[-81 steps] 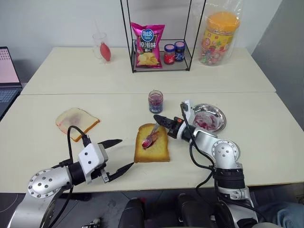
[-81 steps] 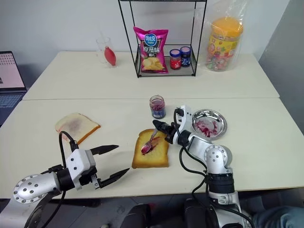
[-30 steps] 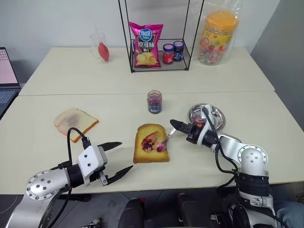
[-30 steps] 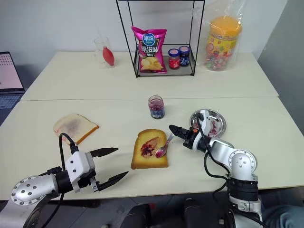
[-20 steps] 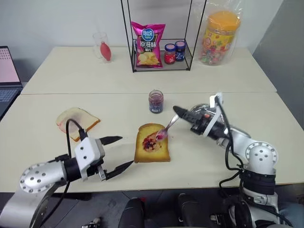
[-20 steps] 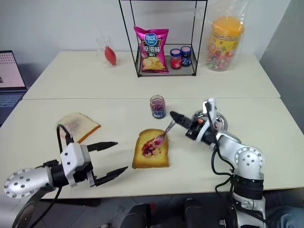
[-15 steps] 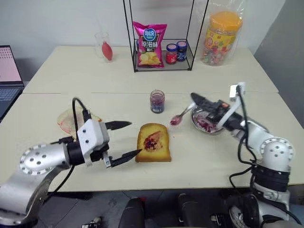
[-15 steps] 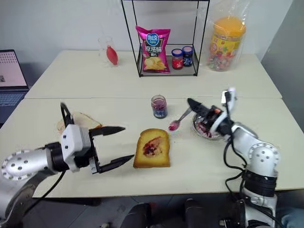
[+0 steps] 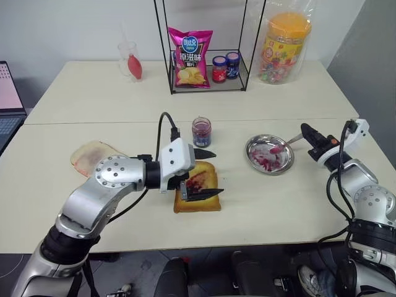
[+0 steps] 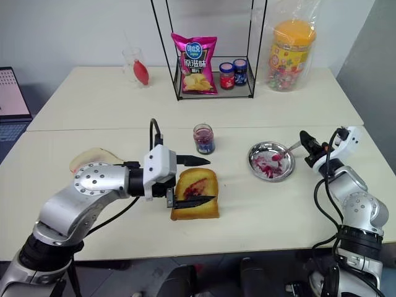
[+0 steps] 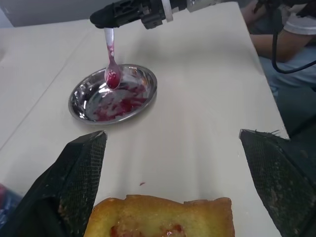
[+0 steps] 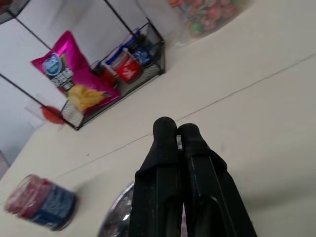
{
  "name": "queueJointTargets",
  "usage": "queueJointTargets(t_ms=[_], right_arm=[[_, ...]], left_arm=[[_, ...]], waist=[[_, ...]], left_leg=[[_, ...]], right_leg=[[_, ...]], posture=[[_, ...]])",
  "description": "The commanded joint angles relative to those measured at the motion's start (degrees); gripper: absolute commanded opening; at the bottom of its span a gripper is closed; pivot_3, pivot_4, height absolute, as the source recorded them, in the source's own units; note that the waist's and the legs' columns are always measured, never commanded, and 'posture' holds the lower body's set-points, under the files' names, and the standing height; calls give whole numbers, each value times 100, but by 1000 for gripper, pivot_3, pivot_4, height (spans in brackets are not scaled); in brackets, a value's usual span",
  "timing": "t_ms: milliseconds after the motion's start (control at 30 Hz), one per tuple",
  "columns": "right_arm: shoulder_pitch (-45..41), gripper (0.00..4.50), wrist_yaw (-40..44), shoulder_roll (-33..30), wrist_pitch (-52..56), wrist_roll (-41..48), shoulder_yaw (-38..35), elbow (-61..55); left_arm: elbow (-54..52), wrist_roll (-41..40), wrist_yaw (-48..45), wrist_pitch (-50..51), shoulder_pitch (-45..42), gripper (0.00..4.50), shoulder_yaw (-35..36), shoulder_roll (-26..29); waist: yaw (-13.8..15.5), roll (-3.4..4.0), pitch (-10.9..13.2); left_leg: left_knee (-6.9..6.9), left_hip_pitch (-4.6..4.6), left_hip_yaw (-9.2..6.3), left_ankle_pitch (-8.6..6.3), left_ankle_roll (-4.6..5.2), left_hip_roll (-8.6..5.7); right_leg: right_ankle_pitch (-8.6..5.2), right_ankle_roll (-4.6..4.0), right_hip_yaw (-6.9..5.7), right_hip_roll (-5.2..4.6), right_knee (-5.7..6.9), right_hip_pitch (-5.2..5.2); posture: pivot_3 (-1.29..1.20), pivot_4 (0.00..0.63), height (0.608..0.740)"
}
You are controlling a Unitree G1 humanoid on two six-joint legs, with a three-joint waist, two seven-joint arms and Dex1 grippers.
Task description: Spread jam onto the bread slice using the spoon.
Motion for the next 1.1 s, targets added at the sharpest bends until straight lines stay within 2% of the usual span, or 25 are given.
queueJointTargets(t_ms=[33, 200, 300, 467, 667, 833, 933, 1100], right_arm=[[-133, 23, 263, -49, -208, -183, 22, 172], [-200, 23, 309, -90, -499, -542, 3, 681], [-195, 596, 338, -104, -572, -636, -31, 788], [-154, 1897, 417, -90, -538, -703, -32, 739], [-105, 3128, 452, -100, -477, -735, 3, 534], [-52, 4314, 385, -181, -948, -1260, 98, 455], [-106, 4438, 284, -195, -1467, -1534, -31, 354], [75, 4438, 759, -422, -1373, -1451, 177, -581]], left_arm=[[58, 243, 7, -253, -195, 4500, -135, -188], [126, 378, 85, -257, -300, 4500, -187, -450], [157, 494, 123, -295, -331, 4500, -225, -570], [182, 586, 167, -302, -362, 4500, -246, -722], [215, 675, 171, -329, -372, 4500, -235, -816], [233, 734, 235, -356, -360, 4500, -186, -901], [194, 753, 353, -334, -305, 4500, -56, -883], [136, 993, 730, -19, -132, 4500, 419, -467]], waist=[[10, 0, 0], [16, 0, 0], [23, 0, -1], [20, 1, 0], [21, 1, 0], [22, 1, 0], [24, 1, 0], [13, 4, 1]], left_leg=[[0, 0, -1, 0, 0, 1], [8, 0, 1, 0, 0, -2], [9, 6, 0, 0, 0, -2], [7, 6, 0, 0, 0, -2], [8, 7, -1, 0, 0, -2], [8, 7, -1, 0, 0, -2], [8, 7, -1, 0, -1, -2], [6, 10, -1, 0, 0, -1]], right_leg=[[0, 0, -1, 1, 0, 0], [2, 2, 3, 0, 1, 4], [2, 2, 2, 0, 2, 11], [2, 2, 3, 0, 2, 10], [2, 2, 3, 0, 3, 10], [2, 2, 2, 0, 4, 10], [2, 2, 3, 0, 4, 10], [2, 2, 3, 0, 6, 9]], posture=[[0, 150, 740], [0, 150, 740], [0, 150, 740], [0, 150, 740], [0, 150, 740], [0, 150, 740], [0, 150, 740], [0, 150, 740]])
